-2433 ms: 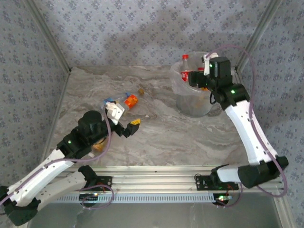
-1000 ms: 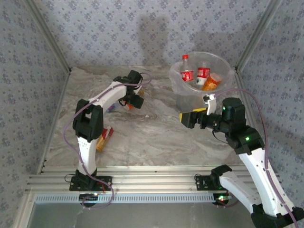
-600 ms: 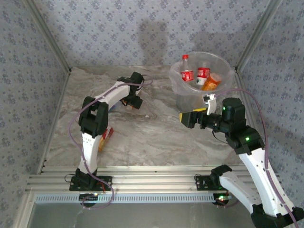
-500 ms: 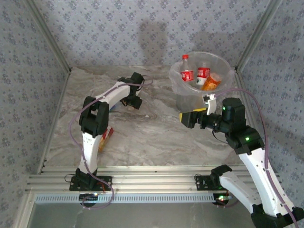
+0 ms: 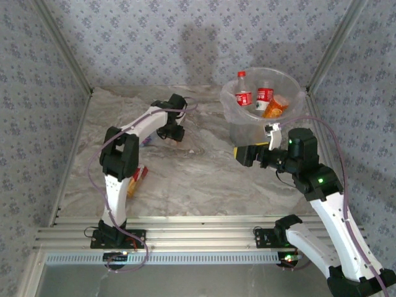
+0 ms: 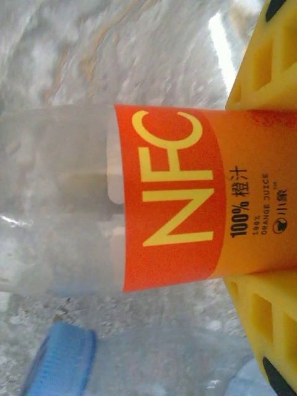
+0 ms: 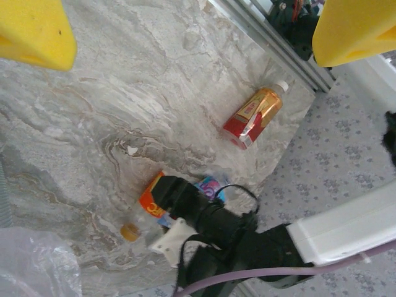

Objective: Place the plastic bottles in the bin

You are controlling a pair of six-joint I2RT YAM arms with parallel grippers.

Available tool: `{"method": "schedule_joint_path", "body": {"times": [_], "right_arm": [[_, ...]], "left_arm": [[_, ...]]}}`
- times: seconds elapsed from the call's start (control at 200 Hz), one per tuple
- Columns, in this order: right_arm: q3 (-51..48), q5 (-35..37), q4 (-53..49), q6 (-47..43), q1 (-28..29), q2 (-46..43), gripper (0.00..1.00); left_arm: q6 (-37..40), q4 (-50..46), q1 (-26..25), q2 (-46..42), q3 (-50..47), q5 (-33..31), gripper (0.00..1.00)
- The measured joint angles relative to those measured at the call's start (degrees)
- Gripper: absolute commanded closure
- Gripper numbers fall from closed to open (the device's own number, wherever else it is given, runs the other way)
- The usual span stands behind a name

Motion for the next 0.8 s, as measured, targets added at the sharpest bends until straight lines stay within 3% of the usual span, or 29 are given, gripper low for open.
{"method": "schedule_joint_path", "body": {"times": [0.2,0.47,0.8], "right_arm": [[-0.9,2.7,2.5,3.9,0.0,0.0,0.01],[-0.9,4.2,7.6,10.4,0.0,3.2,0.03],[1.9,1.8,16.3,17.5,0.8,12.1,0.04]], "left_arm": [[-2.4,3.4,0.0,-13.6,-7.6,8.5,0.53],[-4.4,15.9,-0.6,-30.3,-20.0,25.9,0.54],[-6.7,29.0,-9.9,-38.4,-28.0,37.8,0.54]]}}
